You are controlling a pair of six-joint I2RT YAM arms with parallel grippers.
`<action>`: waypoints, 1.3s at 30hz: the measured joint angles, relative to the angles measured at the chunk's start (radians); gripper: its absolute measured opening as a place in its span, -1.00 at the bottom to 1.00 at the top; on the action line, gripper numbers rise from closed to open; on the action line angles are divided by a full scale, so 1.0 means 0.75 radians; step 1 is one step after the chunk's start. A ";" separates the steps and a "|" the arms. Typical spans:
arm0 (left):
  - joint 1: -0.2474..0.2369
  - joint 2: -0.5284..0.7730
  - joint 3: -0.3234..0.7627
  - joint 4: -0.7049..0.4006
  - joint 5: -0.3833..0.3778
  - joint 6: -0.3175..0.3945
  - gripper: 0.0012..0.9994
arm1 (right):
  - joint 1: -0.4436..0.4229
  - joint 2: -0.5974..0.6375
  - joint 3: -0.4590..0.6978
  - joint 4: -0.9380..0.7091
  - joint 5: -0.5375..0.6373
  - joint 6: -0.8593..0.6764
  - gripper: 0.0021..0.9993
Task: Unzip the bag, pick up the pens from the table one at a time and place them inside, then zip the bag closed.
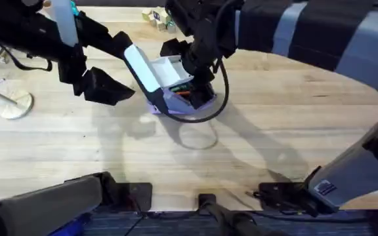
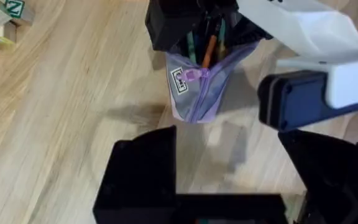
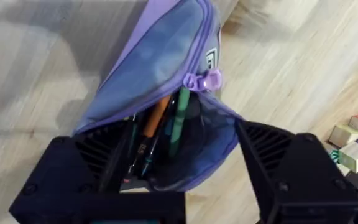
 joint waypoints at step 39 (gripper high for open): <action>0.260 0.395 0.002 0.133 0.055 0.487 0.99 | -0.082 -0.095 0.404 -0.096 -0.030 1.753 0.99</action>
